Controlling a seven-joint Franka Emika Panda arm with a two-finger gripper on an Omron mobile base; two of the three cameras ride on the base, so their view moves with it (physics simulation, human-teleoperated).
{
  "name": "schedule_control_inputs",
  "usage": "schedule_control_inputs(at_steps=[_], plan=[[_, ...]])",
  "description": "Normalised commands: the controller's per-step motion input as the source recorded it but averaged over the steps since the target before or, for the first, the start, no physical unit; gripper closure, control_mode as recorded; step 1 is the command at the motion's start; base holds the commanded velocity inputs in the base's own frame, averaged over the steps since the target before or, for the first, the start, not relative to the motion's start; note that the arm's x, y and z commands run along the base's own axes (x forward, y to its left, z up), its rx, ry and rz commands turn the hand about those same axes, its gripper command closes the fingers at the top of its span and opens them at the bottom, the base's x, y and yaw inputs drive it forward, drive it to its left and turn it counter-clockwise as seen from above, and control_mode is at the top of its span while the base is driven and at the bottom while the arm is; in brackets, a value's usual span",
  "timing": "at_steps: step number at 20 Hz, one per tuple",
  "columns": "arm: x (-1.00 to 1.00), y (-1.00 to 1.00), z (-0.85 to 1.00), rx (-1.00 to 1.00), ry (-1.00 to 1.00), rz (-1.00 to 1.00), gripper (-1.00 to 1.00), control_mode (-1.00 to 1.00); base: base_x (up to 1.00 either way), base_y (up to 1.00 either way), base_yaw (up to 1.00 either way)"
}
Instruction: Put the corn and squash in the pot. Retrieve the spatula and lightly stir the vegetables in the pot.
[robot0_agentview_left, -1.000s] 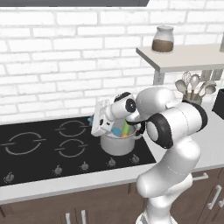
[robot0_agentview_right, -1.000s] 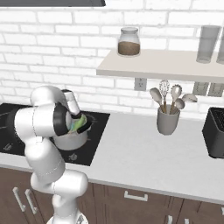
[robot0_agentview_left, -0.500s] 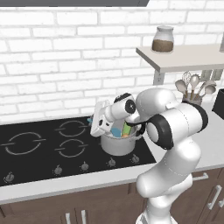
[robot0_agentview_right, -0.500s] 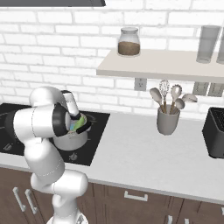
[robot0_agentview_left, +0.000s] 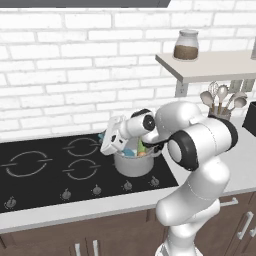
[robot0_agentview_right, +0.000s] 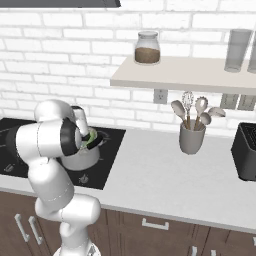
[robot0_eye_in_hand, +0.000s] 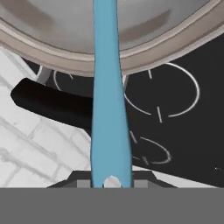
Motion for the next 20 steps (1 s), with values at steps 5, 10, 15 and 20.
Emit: schedule_control_inputs(at_steps=[5,10,15,20], plan=[[0.00,-0.21,0.34,0.00,0.00,0.00,1.00,-1.00,0.00,0.00,0.00],[0.00,-0.20,0.52,0.00,0.00,0.00,1.00,-1.00,0.00,0.00,0.00],[-0.06,-0.13,0.49,0.04,0.00,0.00,1.00,-1.00,0.00,0.00,0.00],[-0.03,-0.16,0.12,0.10,0.04,0.00,1.00,-1.00,0.00,0.00,0.00]])
